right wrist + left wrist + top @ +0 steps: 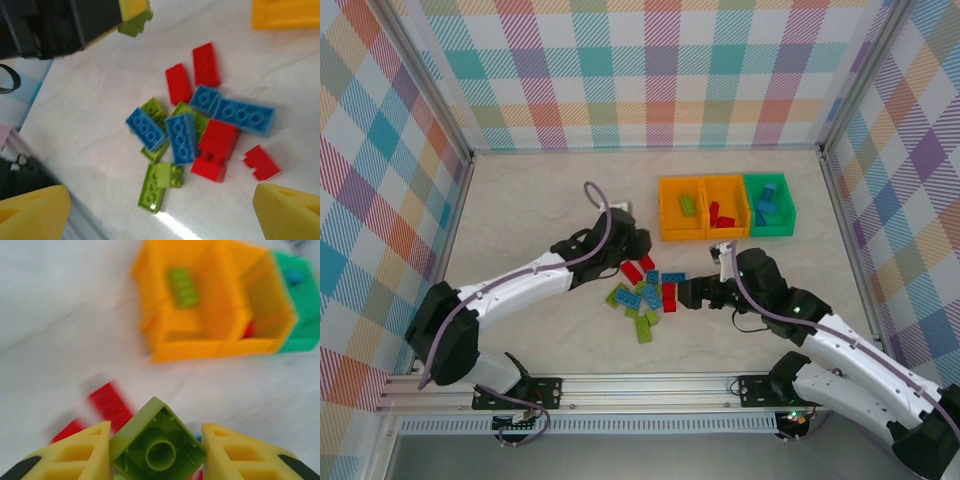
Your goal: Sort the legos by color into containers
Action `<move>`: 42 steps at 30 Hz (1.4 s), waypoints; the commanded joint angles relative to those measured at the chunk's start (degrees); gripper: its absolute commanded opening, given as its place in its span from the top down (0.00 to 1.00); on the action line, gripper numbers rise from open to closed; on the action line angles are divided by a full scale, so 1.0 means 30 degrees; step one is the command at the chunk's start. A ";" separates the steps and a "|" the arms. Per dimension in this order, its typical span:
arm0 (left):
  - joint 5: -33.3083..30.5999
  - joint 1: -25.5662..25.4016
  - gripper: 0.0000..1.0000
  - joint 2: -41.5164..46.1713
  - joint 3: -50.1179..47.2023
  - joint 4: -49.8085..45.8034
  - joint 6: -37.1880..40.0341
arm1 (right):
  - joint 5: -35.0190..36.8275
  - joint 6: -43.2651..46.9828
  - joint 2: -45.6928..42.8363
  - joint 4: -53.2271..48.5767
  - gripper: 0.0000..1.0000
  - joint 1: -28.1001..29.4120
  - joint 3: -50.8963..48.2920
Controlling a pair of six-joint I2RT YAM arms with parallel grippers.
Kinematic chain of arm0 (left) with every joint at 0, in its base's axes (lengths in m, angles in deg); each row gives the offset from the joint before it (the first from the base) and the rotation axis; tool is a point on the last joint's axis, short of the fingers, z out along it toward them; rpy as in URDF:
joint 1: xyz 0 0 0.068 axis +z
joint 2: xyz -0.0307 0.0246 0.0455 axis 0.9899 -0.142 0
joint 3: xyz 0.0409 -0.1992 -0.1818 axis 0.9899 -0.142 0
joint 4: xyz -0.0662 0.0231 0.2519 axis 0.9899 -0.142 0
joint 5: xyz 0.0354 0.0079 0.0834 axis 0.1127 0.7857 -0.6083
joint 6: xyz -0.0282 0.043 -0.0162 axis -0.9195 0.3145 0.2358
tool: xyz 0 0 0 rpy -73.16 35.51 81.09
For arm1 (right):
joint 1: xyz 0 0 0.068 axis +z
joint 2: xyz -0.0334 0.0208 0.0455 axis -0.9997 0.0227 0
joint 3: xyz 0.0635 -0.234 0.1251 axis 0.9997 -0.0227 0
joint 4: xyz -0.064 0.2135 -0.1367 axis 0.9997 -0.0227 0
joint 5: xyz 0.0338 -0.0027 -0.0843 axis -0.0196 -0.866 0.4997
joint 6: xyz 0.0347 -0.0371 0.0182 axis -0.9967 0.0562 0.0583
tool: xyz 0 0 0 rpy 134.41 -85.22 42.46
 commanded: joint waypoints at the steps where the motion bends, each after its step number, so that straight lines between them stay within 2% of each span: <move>1: 0.0289 -0.0331 0.66 -0.3232 0.2555 0.1591 0.2114 | 0.3084 -0.0762 -0.1633 0.1003 0.05 0.0026 -0.0676; 5: 0.0484 -0.0327 0.67 -0.7555 0.6652 0.2963 0.3861 | 0.3564 -0.0799 -0.3251 0.0310 0.04 0.0048 -0.1032; 8: -0.0098 -0.0276 0.63 -1.0415 1.0304 0.2049 0.5148 | 0.3288 -0.0905 -0.3752 -0.1004 0.03 0.0045 -0.0941; 11: -0.0458 -0.0149 0.44 -1.2164 1.3034 0.0896 0.5574 | 0.3026 -0.1081 -0.4318 -0.1982 0.02 0.0045 -0.1108; 14: -0.0364 -0.0114 0.28 -1.2255 1.3660 0.0565 0.5658 | 0.2974 -0.1266 -0.4915 -0.2487 0.01 0.0047 -0.1451; 17: 0.0075 -0.0157 0.24 -1.0752 1.2446 0.1112 0.5687 | 0.3326 -0.1501 -0.5200 -0.2816 0.01 0.0048 -0.1726; 23: 0.1513 -0.0803 0.24 -0.4317 0.5918 0.3503 0.6529 | 0.2744 -0.0789 -0.3652 -0.2710 0.01 0.0049 -0.1863; 27: 0.2642 -0.2493 0.21 0.0728 0.1573 0.2860 0.9381 | 0.1445 -0.0020 -0.0872 -0.1672 0.03 0.0048 -0.1976; 30: 0.4775 -0.3738 0.13 0.4222 -0.1673 0.1532 1.1926 | 0.1017 0.1043 0.1865 -0.0620 0.05 0.0046 -0.1882; 34: 0.4238 -0.5323 0.04 0.7863 -0.4819 -0.0595 1.3426 | 0.1362 0.2380 0.5659 0.0173 0.06 0.0078 -0.1346; 36: 0.4421 -0.5847 0.00 0.9305 -0.6028 -0.0919 1.3860 | 0.1846 0.2859 0.7111 0.0457 0.07 0.0063 -0.0980; 39: 0.6476 -0.5935 0.00 1.0517 -0.7615 -0.1081 1.5026 | 0.2276 0.3397 0.8751 0.1136 0.08 0.0078 -0.0600; 42: 0.6319 -0.5935 0.00 1.0633 -0.8713 -0.0836 1.5608 | 0.2042 0.3651 1.0048 0.2375 0.12 0.0070 -0.0485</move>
